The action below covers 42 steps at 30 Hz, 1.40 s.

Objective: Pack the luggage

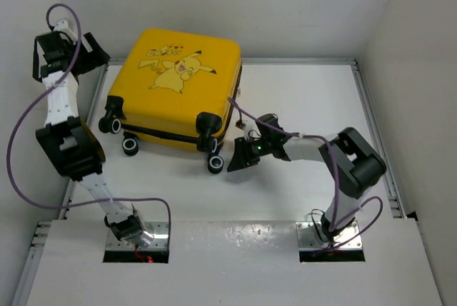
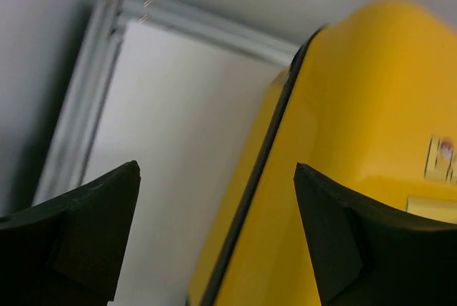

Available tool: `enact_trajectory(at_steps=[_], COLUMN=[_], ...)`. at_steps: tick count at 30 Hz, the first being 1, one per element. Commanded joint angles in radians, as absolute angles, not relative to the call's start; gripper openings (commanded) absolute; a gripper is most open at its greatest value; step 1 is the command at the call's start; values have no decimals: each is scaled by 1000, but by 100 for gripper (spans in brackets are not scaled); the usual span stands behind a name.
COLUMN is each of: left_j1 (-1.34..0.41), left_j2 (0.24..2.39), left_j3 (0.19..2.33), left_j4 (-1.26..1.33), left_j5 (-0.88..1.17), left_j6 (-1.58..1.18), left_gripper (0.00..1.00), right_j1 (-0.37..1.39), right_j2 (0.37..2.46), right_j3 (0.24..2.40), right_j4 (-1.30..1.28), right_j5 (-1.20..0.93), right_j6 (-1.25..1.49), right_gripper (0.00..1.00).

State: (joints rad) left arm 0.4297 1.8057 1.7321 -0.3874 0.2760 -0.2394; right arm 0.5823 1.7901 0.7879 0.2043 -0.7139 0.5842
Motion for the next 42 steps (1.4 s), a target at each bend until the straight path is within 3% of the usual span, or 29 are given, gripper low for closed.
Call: enact_trajectory(at_steps=[1,3,8,15,21,24,29,33,42], left_j1=[469,433,301,143,239,330,380,380,370], left_j2=[2041,2136,2250,2330,2189,2052,1838,1649,1431], left_j3=[1941,2005,1985,2078,2079,2079,2051,1897,1718], left_j4=[-334,-301,-268,-288,-224,-198,-447,-690,-1225], left_j5=[720,907,1072,1166,814,657,641,704,742], left_j6=[-357,-432,-446,-423,-402,-362,14,303,818], left_gripper=[89,88,88,86,100,100,100,100,100], right_j1=[555,517,430,391,439,503,627,725,842], right_j2=[1622,1487,1261,1285,1470,1563,1666,1729,1807], right_j3=[695,652,528,476,483,572,768,899,1058], right_j4=[100,78,147,403,714,778,798,752,720], right_j5=[-788,-772,-582,-449,-439,-443,-572,-664,-562], right_j6=[328,281,120,-66,-144,-144,-158,-124,-19], right_gripper=[43,43,46,46,47,48,48,48,51])
